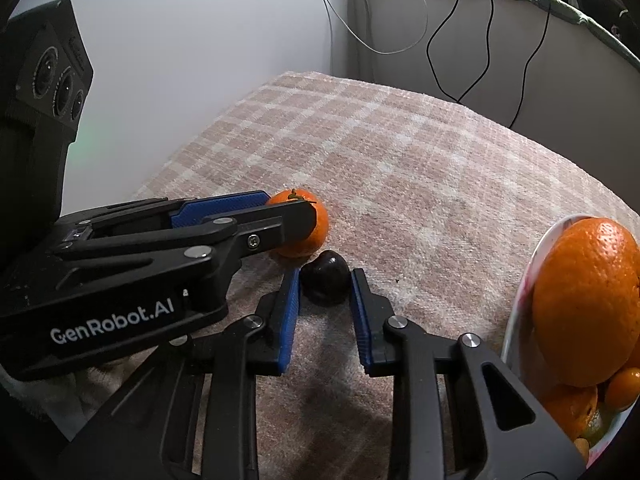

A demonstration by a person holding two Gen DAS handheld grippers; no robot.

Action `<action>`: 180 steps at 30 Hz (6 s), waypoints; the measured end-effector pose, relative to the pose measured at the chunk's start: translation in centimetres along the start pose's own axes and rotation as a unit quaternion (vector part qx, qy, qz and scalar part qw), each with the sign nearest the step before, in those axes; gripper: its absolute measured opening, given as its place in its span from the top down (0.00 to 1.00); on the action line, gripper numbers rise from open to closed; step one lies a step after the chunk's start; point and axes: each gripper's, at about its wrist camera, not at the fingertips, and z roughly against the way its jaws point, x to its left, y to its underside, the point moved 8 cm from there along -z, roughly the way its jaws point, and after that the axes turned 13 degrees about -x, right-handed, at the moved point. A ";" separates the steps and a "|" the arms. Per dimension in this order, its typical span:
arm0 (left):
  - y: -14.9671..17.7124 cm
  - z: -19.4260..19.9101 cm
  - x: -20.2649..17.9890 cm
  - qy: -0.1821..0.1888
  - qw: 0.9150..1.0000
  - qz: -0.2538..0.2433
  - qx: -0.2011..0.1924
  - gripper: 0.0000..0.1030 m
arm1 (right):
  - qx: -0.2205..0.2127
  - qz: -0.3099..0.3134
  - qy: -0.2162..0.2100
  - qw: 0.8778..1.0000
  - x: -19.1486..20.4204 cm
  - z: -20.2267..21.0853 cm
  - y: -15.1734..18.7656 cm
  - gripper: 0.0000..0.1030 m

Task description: Organize fruits

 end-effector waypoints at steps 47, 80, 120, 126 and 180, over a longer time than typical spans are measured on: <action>1.0 6.8 -13.9 0.058 0.994 -0.081 -0.054 0.69 | -0.119 -0.062 0.020 0.991 -9.7 18.3 2.0 0.75; 4.4 1.4 -17.2 0.044 0.994 -0.101 0.005 0.69 | -0.101 -0.104 0.043 0.989 -16.5 17.7 4.8 0.75; 4.1 3.1 -18.4 0.023 0.993 -0.111 -0.017 0.33 | -0.117 -0.085 0.056 0.988 -16.1 19.2 4.8 0.29; 3.8 4.8 -18.9 0.008 0.992 -0.119 -0.042 0.22 | -0.135 -0.089 0.064 0.985 -16.2 20.7 4.6 0.27; 3.9 9.0 -19.3 -0.061 0.984 -0.139 -0.090 0.20 | -0.155 -0.056 0.125 0.978 -16.2 23.4 4.7 0.05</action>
